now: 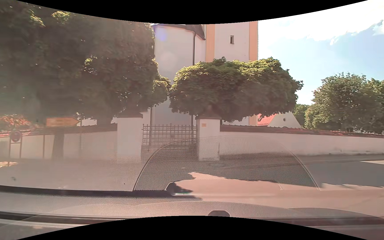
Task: Follow the waypoints while adhering to traffic rules and regulations
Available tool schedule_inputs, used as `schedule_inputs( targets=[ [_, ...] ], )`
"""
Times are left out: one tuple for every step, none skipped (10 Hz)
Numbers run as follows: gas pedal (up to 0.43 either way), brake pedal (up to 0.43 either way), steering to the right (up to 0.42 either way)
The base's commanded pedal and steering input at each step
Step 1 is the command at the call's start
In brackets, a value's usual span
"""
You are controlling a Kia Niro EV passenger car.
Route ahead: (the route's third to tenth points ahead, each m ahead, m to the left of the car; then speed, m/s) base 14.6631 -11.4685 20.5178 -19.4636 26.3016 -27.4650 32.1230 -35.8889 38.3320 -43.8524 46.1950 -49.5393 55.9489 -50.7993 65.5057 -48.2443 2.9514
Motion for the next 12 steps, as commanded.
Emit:
schedule_inputs(
  targets=[
    [0.059, 0.0, 0.557],
    [0.059, 0.0, 0.558],
    [0.067, 0.0, 0.559],
    [0.067, 0.0, 0.56],
    [0.067, 0.0, 0.56],
    [0.067, 0.0, 0.56],
    [0.067, 0.0, 0.56],
    [0.079, 0.0, 0.56],
    [0.118, 0.0, 0.559],
    [0.13, 0.0, 0.555],
    [0.138, 0.0, 0.546],
    [0.138, 0.0, 0.54]
  ],
)
